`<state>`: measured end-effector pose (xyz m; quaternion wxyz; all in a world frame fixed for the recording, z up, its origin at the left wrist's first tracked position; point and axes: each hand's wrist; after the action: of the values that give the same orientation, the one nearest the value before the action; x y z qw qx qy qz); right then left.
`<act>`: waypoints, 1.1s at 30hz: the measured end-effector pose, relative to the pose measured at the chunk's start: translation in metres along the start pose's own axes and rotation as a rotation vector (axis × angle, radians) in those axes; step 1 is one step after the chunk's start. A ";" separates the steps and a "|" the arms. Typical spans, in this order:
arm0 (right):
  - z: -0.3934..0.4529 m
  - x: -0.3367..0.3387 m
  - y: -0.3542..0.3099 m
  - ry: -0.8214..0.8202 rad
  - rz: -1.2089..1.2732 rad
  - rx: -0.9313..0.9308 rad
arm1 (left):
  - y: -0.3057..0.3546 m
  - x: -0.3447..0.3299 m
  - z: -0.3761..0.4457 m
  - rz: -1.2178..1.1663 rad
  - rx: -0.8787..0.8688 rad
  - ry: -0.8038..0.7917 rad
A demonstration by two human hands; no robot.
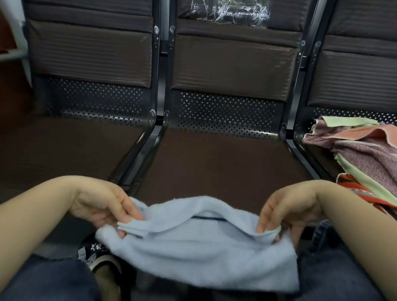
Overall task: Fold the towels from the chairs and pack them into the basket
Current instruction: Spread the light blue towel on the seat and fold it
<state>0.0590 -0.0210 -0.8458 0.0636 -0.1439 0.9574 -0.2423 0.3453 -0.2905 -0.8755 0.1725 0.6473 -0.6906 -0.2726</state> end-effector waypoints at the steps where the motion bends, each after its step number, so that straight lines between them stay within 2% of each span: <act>1: -0.003 -0.002 -0.001 -0.043 -0.068 -0.068 | -0.002 -0.003 -0.004 0.025 0.044 0.016; 4: -0.009 -0.001 0.003 0.018 -0.108 -0.178 | -0.006 -0.007 -0.011 0.053 0.101 0.116; 8: -0.017 0.002 0.020 0.148 -0.025 -0.202 | -0.009 -0.011 -0.011 0.063 0.144 0.215; 17: -0.019 0.024 0.043 0.459 0.441 -0.077 | 0.013 0.000 0.008 -0.340 -0.036 0.472; 25: -0.011 0.047 0.016 0.806 0.906 0.295 | 0.055 0.016 0.028 -0.679 -0.319 0.676; 29: 0.002 0.063 -0.006 1.027 0.891 0.522 | 0.083 0.018 0.038 -0.766 -0.472 0.710; 33: 0.013 0.080 -0.024 1.134 0.873 0.733 | 0.102 0.033 0.050 -0.935 -0.673 0.716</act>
<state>-0.0085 -0.0710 -0.8496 -0.3001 0.4185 0.6733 -0.5305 0.2302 -0.3140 -0.8577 0.4466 0.8394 -0.1158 -0.2873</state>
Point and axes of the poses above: each hand's wrist, its own z-axis towards the middle knuckle, its own x-axis out of the back of the hand, y = z × x, and after that the axes turned 6 degrees about -y, right-handed
